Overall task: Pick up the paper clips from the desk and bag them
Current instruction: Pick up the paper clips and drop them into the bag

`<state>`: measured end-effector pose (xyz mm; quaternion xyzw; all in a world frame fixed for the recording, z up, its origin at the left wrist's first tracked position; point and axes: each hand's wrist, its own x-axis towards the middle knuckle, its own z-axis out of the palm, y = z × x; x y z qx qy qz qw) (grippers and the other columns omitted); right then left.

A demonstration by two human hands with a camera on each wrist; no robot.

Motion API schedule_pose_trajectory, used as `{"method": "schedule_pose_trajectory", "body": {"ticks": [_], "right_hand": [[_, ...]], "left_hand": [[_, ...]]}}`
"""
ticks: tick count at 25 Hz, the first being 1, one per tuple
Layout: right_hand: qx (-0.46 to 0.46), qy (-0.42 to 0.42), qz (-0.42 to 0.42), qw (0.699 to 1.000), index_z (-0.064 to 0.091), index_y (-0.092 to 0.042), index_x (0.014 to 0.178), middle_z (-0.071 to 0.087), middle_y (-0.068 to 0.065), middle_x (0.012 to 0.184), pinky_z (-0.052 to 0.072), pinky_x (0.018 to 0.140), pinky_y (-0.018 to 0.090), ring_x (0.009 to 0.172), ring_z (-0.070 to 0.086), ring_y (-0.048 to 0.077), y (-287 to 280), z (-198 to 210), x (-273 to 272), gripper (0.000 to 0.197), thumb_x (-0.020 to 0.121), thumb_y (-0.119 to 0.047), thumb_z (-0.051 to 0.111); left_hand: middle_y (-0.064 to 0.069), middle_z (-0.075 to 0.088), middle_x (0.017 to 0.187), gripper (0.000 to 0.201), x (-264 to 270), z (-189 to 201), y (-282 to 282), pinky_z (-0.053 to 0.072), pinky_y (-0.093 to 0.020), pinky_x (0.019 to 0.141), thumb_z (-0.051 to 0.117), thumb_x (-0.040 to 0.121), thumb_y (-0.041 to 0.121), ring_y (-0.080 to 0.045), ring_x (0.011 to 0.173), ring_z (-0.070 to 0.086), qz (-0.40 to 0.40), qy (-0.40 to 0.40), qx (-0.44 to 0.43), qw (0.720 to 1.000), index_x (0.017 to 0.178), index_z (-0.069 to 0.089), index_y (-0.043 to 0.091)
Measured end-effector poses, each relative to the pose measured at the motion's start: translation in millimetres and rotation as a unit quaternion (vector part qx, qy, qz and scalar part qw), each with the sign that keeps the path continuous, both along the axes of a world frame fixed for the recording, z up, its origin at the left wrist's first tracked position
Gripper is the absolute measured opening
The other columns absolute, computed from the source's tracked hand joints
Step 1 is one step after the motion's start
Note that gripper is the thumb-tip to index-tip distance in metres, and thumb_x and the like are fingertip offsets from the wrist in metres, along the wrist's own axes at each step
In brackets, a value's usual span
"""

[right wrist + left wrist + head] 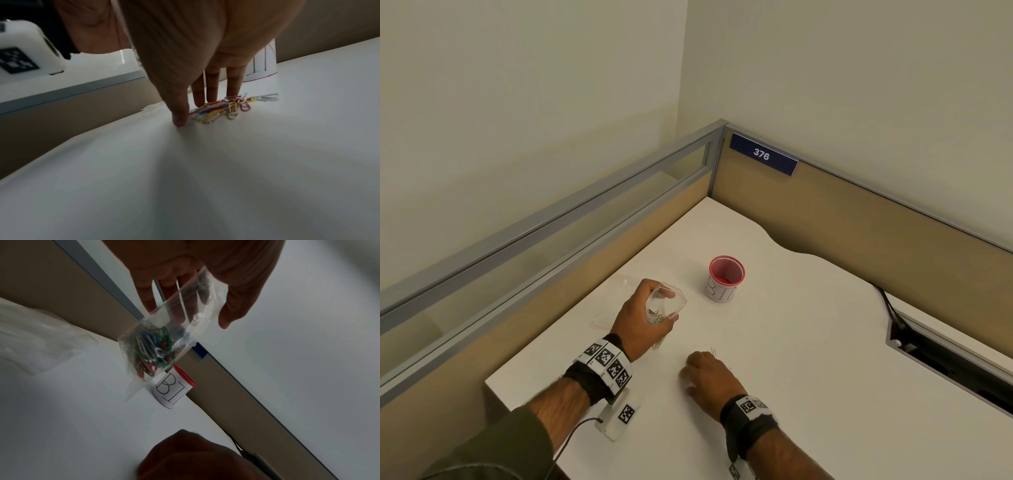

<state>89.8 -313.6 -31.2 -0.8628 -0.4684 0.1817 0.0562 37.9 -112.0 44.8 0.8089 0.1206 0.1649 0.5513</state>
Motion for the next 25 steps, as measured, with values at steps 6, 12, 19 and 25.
{"method": "schedule_pose_trajectory", "body": {"ticks": [6, 12, 19, 25], "right_hand": [[0.009, 0.015, -0.112, 0.994, 0.058, -0.020, 0.119, 0.053, 0.000, 0.122, 0.047, 0.091, 0.033, 0.116, 0.047, 0.023, -35.4, 16.0, 27.2, 0.031, 0.088, -0.021, 0.056], [-0.055, 0.047, -0.083, 0.994, 0.053, -0.028, 0.123, 0.045, 0.002, 0.130, 0.049, 0.092, 0.041, 0.120, 0.040, 0.026, -30.3, 13.0, 22.1, 0.045, 0.080, -0.026, 0.067], [-0.053, -0.042, -0.096, 0.993, 0.058, -0.012, 0.104, 0.054, 0.010, 0.108, 0.044, 0.073, 0.032, 0.101, 0.053, 0.030, -11.3, 9.3, 21.8, 0.016, 0.089, -0.011, 0.053], [-0.004, -0.008, -0.203, 0.979, 0.064, -0.008, 0.095, 0.059, 0.008, 0.100, 0.037, 0.073, 0.024, 0.097, 0.058, 0.026, -27.3, 10.5, 41.2, 0.015, 0.090, -0.010, 0.050]], "left_hand": [[0.011, 0.064, 0.117, 0.044, 0.7, -1.1, -5.5, 0.047, -0.014, 0.090, 0.077, 0.078, 0.013, -0.007, 0.118, 0.058, -0.002, -0.002, -0.002, 1.000, 0.113, 0.052, 0.025], [0.011, 0.064, 0.116, 0.045, -0.3, -2.3, -6.6, 0.049, -0.026, 0.096, 0.077, 0.078, 0.013, -0.009, 0.118, 0.058, -0.002, 0.004, -0.001, 1.000, 0.113, 0.052, 0.024], [0.013, 0.064, 0.116, 0.045, -0.8, -1.4, -5.0, 0.049, -0.026, 0.097, 0.077, 0.078, 0.014, -0.009, 0.119, 0.058, -0.004, 0.009, 0.002, 1.000, 0.113, 0.052, 0.026], [0.013, 0.064, 0.115, 0.045, 1.3, -1.4, -5.3, 0.049, -0.030, 0.099, 0.078, 0.078, 0.014, -0.008, 0.118, 0.058, -0.004, 0.005, 0.005, 1.000, 0.113, 0.052, 0.025]]}}
